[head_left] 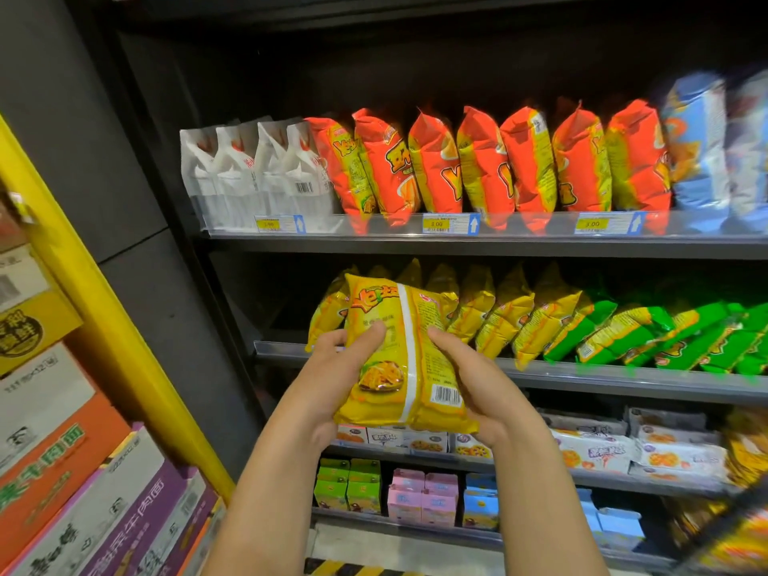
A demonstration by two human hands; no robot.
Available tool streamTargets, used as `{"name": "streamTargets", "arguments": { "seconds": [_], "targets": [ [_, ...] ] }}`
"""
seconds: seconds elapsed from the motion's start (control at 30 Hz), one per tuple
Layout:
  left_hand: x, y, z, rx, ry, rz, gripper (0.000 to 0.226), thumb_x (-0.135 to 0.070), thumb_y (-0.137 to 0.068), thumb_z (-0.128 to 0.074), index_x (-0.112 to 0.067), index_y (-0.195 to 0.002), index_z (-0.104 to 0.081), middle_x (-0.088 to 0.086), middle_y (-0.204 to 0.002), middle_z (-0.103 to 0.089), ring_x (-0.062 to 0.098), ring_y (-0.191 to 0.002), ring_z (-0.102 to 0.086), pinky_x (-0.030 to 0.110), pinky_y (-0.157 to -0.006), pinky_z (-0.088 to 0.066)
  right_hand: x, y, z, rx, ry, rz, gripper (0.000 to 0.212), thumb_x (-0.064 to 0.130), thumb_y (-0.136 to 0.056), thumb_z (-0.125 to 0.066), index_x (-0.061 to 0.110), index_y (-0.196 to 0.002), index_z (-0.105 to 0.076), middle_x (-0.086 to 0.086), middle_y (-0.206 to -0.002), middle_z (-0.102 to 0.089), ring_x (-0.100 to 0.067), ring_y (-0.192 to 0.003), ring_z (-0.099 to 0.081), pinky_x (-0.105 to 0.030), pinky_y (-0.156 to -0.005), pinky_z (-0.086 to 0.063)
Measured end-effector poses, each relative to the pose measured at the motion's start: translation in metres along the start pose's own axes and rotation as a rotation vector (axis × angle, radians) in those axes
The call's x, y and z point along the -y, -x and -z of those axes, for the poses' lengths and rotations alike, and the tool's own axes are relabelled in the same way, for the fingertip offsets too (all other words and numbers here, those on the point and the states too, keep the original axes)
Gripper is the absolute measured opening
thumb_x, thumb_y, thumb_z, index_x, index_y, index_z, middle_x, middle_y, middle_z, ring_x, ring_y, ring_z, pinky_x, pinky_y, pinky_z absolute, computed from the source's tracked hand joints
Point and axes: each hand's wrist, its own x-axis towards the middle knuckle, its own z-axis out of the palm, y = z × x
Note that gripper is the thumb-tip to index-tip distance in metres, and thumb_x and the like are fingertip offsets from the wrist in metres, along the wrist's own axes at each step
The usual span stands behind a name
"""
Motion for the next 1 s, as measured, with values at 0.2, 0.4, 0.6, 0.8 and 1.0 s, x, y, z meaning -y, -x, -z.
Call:
{"name": "streamTargets", "arguments": {
  "seconds": [0.2, 0.4, 0.6, 0.8, 1.0],
  "targets": [
    [-0.007, 0.002, -0.005, -0.027, -0.011, -0.063, 0.073, -0.081, -0.089, -0.045, -0.024, -0.129, -0.067, 0.008, -0.115, -0.079, 0.025, -0.102, -0.078, 0.043, -0.082, -0.064, -0.013, -0.007, 0.009, 0.007, -0.228, 0.05, 0.042, 0.041, -0.103, -0.052, 0.012, -0.117, -0.079, -0.018, -0.109, -0.079, -0.032, -0.09, -0.079, -0.048, -0.075, -0.065],
    [-0.005, 0.004, -0.004, -0.215, -0.162, -0.231, 0.031, -0.056, -0.104, -0.054, -0.033, -0.124, -0.062, -0.007, -0.119, -0.073, 0.014, -0.108, -0.073, 0.038, -0.086, -0.061, -0.018, -0.016, 0.011, -0.066, -0.169, 0.129, 0.044, 0.04, -0.098, -0.062, 0.017, -0.135, -0.066, -0.016, -0.125, -0.075, -0.035, -0.112, -0.074, -0.06, -0.103, -0.054],
    [0.002, 0.007, -0.014, -0.257, -0.656, -0.593, 0.031, -0.042, -0.106, -0.054, -0.037, -0.136, -0.06, -0.025, -0.129, -0.059, 0.002, -0.126, -0.055, 0.035, -0.107, -0.048, -0.02, -0.023, -0.005, -0.141, -0.016, 0.315, 0.041, 0.026, -0.102, -0.066, 0.018, -0.141, -0.055, -0.008, -0.125, -0.076, -0.027, -0.113, -0.075, -0.051, -0.095, -0.06],
    [0.015, -0.003, -0.026, -0.133, -0.791, -0.435, 0.093, -0.084, -0.089, -0.049, -0.042, -0.165, -0.014, -0.018, -0.169, -0.02, 0.009, -0.152, -0.032, 0.04, -0.119, -0.039, -0.02, -0.024, -0.011, -0.135, 0.195, 0.393, 0.045, 0.044, -0.102, -0.059, 0.027, -0.142, -0.046, 0.005, -0.124, -0.074, -0.009, -0.112, -0.072, -0.033, -0.094, -0.058],
    [0.017, -0.012, -0.013, -0.132, -0.391, -0.314, 0.093, -0.064, -0.082, -0.08, -0.045, -0.157, -0.03, -0.013, -0.142, -0.059, 0.012, -0.124, -0.064, 0.047, -0.102, -0.058, -0.01, -0.022, 0.0, -0.128, 0.289, 0.457, 0.024, 0.032, -0.109, -0.051, 0.024, -0.129, -0.061, 0.01, -0.115, -0.078, -0.012, -0.108, -0.074, -0.032, -0.086, -0.062]
  ]
}}
